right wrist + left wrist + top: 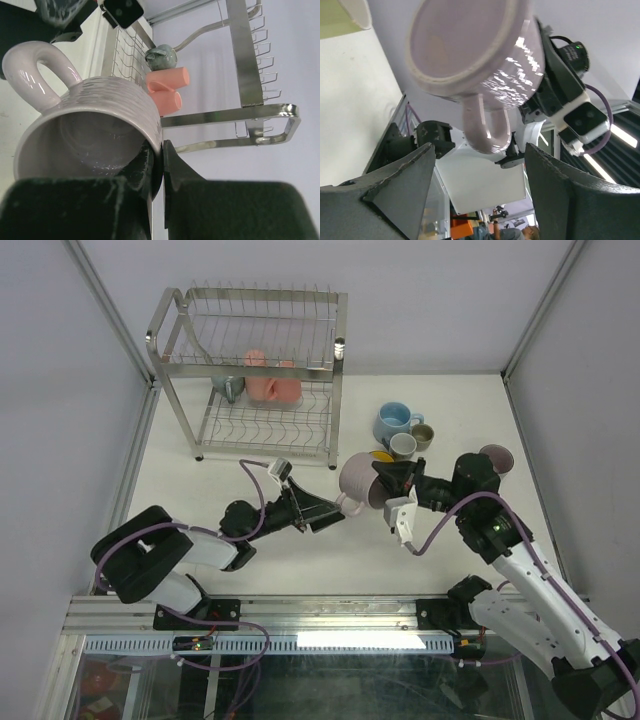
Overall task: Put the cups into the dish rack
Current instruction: Pick up the cup at the center of the board, then turn the cup upside down in the dish rack.
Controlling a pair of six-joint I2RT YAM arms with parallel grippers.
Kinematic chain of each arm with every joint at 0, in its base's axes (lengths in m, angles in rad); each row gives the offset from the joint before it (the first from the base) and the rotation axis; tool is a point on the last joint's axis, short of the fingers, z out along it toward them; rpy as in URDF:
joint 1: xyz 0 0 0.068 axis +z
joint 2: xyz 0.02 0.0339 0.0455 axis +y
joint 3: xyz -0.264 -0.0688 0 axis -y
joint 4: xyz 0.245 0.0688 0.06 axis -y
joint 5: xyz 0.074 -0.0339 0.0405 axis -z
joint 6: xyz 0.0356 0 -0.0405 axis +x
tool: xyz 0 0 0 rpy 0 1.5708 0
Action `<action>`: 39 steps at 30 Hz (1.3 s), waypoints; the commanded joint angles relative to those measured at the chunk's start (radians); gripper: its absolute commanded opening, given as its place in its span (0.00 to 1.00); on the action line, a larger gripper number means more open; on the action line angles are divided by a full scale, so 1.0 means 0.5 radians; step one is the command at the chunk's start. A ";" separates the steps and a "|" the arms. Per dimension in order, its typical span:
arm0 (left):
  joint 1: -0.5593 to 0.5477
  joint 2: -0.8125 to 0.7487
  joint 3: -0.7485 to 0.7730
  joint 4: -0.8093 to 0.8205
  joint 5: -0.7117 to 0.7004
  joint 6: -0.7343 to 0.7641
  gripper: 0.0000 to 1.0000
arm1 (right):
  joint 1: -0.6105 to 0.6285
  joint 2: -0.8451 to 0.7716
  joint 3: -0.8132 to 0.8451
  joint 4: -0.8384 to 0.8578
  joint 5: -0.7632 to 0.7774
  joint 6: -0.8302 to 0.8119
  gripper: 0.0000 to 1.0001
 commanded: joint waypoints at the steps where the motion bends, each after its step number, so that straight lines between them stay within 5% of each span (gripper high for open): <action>1: -0.050 0.153 0.106 0.455 -0.005 -0.033 0.69 | 0.038 -0.117 0.007 0.447 -0.072 -0.151 0.00; 18: -0.164 0.450 0.402 0.690 0.040 -0.137 0.47 | 0.095 -0.207 -0.133 0.498 -0.101 -0.152 0.00; 39: -0.176 0.344 0.498 0.693 0.053 -0.118 0.39 | 0.101 -0.247 -0.186 0.524 -0.080 -0.069 0.00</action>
